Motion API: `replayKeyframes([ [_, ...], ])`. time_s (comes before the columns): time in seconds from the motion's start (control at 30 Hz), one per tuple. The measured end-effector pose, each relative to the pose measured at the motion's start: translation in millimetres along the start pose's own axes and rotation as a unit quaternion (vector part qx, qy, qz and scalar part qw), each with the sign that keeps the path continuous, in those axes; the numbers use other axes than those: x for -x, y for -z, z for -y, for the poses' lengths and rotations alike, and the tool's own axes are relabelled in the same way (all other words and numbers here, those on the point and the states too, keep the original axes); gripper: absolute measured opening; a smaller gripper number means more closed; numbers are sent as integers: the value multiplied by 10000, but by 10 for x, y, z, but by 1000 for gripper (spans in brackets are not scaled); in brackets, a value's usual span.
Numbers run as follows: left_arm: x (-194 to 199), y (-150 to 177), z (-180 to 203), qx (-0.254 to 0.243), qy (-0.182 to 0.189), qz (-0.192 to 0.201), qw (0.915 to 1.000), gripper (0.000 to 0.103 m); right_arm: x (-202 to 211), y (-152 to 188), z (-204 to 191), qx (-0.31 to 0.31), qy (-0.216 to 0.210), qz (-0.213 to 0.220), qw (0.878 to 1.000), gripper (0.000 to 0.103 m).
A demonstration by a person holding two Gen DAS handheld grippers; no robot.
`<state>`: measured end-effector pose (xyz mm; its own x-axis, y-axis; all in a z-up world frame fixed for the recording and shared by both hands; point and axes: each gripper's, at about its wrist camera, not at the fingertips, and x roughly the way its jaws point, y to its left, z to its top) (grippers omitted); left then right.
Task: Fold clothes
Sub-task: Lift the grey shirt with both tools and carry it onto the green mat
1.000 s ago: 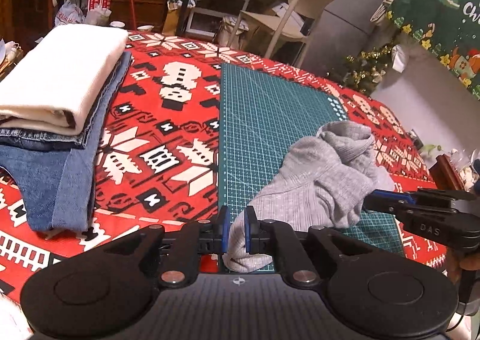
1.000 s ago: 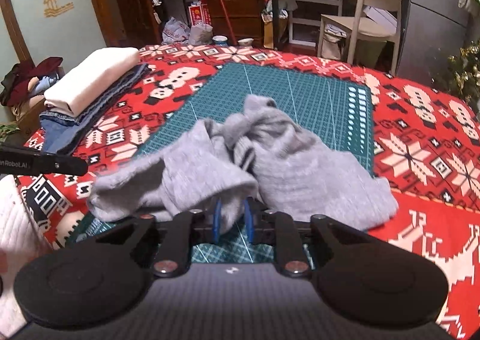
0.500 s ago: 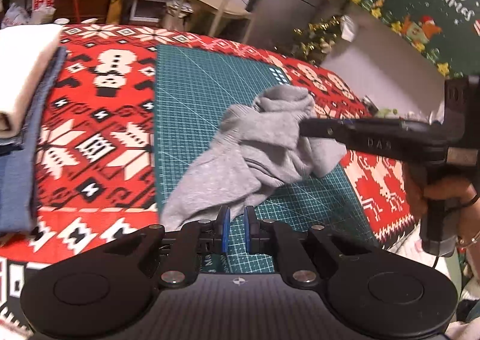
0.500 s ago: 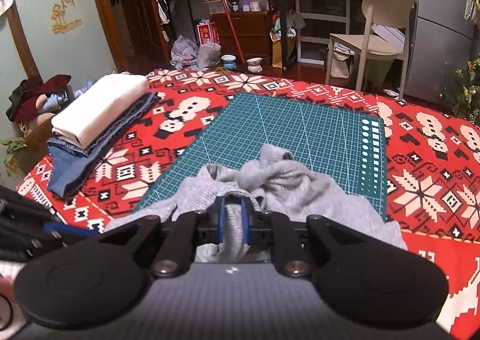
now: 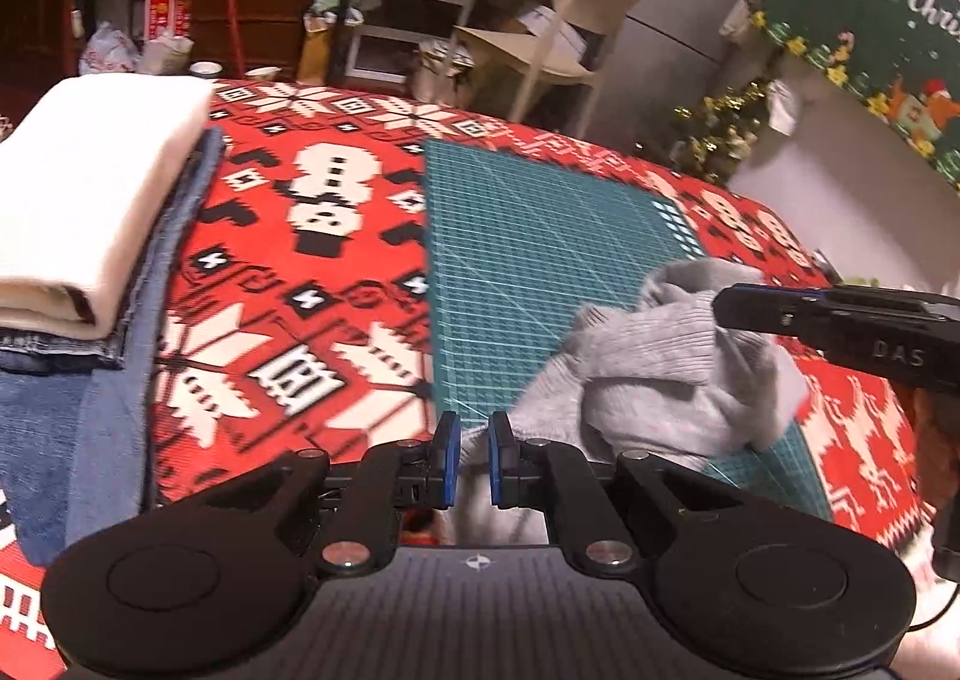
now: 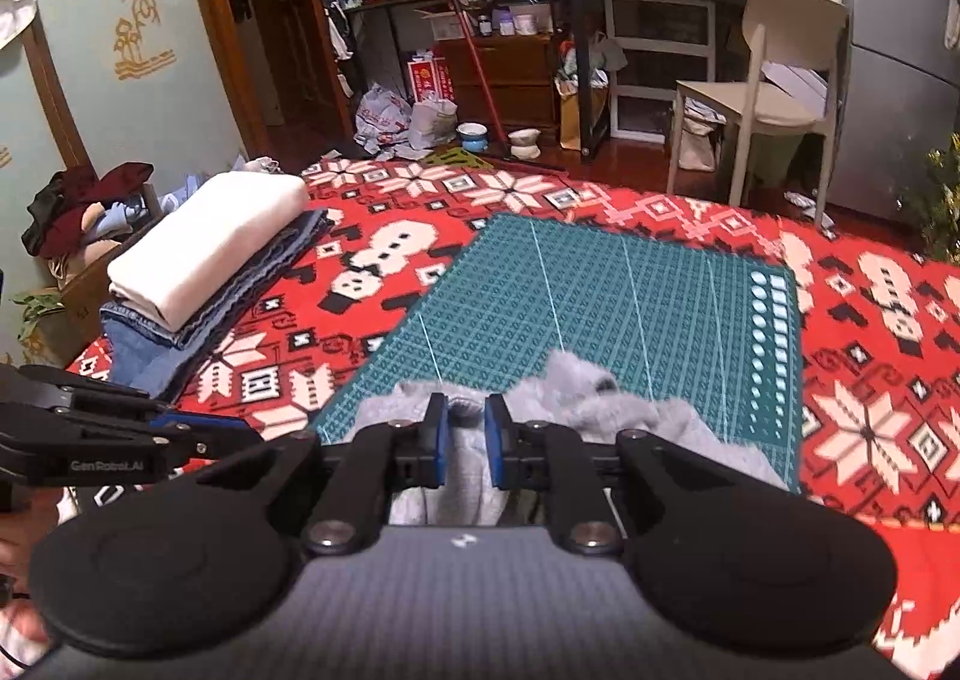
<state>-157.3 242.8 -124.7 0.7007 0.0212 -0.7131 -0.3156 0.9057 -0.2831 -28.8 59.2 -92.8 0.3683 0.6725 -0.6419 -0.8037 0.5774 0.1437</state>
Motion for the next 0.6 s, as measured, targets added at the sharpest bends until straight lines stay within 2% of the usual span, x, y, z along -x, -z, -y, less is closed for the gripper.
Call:
replayKeyframes([
  [0.2,-69,-25,-157,301,-128,-3,9995,8,-268,-153,-51,34,-100,-102,9999,16],
  [0.37,-71,-14,-251,490,-123,-50,9987,8,-574,-199,-51,99,74,-345,9993,16],
  [0.5,10,12,-282,509,-57,-63,9987,8,-554,-212,-33,125,114,-301,9994,17],
  [0.6,82,34,-269,557,183,-115,9982,8,-426,-231,-35,188,132,-189,9996,19],
])
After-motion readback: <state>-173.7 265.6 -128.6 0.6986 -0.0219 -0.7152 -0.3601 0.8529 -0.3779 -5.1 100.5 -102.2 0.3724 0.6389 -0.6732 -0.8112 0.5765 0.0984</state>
